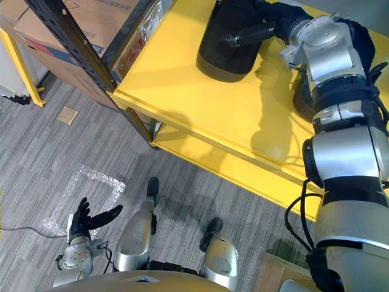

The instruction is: Walk over and take three plastic housings, then place them on the shelf

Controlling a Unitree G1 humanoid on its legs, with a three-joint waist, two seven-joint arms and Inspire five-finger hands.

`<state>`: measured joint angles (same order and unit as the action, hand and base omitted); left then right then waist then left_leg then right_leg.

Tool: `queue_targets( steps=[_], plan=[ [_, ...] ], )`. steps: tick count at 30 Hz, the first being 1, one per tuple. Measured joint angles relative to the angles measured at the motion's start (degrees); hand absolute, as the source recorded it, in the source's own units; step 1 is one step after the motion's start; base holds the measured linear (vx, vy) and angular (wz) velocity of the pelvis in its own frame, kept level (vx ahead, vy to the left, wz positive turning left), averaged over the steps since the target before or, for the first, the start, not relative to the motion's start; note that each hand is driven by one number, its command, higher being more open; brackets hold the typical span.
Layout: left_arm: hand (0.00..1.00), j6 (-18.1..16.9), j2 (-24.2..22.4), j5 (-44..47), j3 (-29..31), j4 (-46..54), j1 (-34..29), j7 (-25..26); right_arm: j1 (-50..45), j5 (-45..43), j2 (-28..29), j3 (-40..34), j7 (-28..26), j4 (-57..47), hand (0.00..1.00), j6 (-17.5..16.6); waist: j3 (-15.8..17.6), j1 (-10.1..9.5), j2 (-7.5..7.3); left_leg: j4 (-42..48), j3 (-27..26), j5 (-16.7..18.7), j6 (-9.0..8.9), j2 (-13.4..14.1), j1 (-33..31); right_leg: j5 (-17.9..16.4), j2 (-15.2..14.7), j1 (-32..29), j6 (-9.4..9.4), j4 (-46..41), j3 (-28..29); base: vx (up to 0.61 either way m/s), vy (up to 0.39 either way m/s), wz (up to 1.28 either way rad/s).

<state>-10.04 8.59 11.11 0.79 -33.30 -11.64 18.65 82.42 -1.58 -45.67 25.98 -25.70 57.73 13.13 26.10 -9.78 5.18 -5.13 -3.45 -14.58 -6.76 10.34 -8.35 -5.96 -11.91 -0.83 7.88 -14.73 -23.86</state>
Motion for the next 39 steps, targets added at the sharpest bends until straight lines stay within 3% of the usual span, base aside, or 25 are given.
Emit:
queue_targets(
  steps=[9,19,29,36,39],
  plan=[
    [1.0,0.1,0.3,0.0,-0.5,0.0,0.0,0.0,-0.1,1.3,0.0,0.0,-1.1,0.0,1.0,1.7,0.0,0.19,-0.05,0.0,-0.9,0.2,-0.04,0.2,0.6,0.1,0.1,0.0,0.09,-0.1,0.8,-0.01,-0.014,-0.05],
    [1.0,0.1,0.4,0.0,-0.6,-0.1,0.0,0.0,-0.3,0.6,0.0,1.5,1.0,-0.1,1.0,0.9,-0.1,0.1,-0.26,0.0,-0.9,0.2,0.02,0.2,0.6,0.1,0.0,0.0,0.1,0.0,0.8,0.0,0.0,0.0],
    [1.0,-0.1,0.4,0.0,-2.5,-2.0,0.1,0.0,-0.4,-3.4,0.0,2.7,8.9,-0.1,1.0,-2.1,-0.2,0.46,-0.39,0.0,-1.0,0.1,0.04,0.2,1.3,0.7,0.3,1.4,0.37,1.5,0.5,0.0,0.0,0.0],
    [1.0,-1.1,0.4,0.0,-2.7,-2.5,0.3,-0.6,-0.4,-4.8,-1.8,2.8,10.2,-3.5,1.0,-5.5,-1.0,0.66,-1.6,0.0,-1.8,0.6,-0.19,0.6,3.0,2.2,1.3,4.3,0.47,5.2,0.6,0.01,-0.02,-0.05],
    [1.0,-1.2,0.5,-0.1,-2.5,-3.8,0.3,-0.7,-0.5,-5.8,-2.0,2.8,11.5,-6.9,1.0,-7.6,-2.9,0.97,-2.71,0.0,-3.0,1.1,-0.25,0.9,4.1,3.4,1.9,5.8,0.6,8.0,1.5,0.03,-0.014,-0.19]
  ],
)
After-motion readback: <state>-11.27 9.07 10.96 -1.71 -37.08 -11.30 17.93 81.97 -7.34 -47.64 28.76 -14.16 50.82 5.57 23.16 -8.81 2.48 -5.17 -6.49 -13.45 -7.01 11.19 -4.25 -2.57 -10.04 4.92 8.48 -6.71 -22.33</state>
